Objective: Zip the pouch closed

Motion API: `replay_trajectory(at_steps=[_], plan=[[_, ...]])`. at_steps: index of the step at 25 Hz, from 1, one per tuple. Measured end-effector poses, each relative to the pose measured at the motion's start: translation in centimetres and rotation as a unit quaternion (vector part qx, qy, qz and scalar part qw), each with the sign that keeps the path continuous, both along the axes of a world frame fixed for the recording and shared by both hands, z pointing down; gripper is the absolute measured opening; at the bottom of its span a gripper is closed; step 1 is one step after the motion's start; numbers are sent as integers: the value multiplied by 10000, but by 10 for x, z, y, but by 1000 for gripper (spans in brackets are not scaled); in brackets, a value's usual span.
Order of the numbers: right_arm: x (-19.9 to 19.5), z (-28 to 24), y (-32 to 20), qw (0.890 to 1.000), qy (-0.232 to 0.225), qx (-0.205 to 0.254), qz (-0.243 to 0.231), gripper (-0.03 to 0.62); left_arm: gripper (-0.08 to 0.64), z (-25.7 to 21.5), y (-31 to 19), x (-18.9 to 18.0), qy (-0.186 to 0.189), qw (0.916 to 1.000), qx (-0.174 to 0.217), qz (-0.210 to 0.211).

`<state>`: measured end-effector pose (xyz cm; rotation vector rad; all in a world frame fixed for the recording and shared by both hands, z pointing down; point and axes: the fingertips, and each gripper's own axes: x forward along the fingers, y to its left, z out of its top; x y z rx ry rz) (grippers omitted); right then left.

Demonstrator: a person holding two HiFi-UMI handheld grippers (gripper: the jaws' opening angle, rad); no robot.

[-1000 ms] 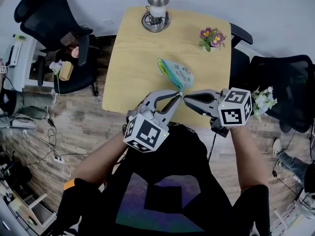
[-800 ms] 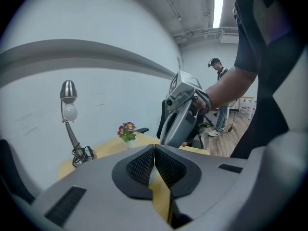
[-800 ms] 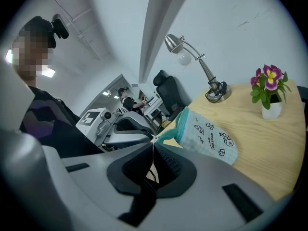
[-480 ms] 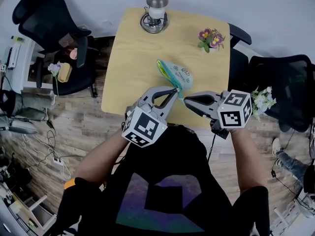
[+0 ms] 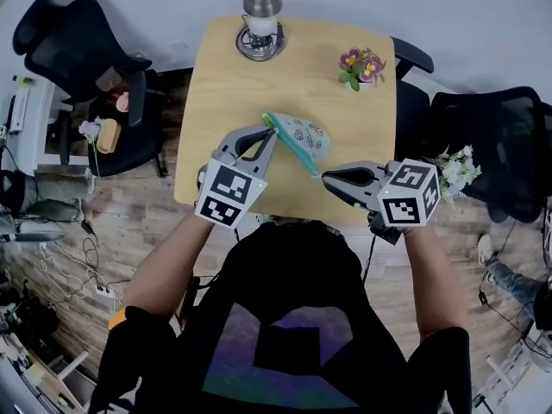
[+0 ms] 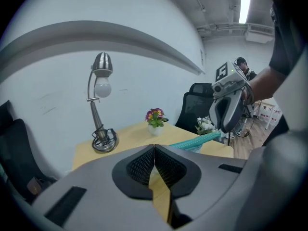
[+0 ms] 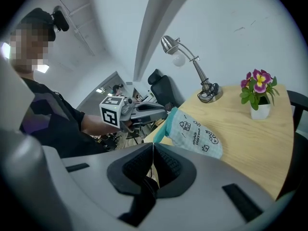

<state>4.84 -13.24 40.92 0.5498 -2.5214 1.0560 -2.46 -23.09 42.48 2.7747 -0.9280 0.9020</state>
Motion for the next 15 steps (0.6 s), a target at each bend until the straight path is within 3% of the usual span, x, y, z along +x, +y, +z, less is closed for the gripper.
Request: replay_trajectory(at_steps=[5, 11, 15], plan=[[9, 3, -2, 9998, 143, 8, 124, 23, 12, 14, -24, -25, -17, 9991, -240, -359], [8, 12, -2, 9991, 409, 78, 117, 24, 11, 20, -19, -23, -16, 9986, -371, -378], [12, 22, -8, 9971, 643, 108, 399, 25, 12, 22, -12, -24, -46, 9979, -501, -402]])
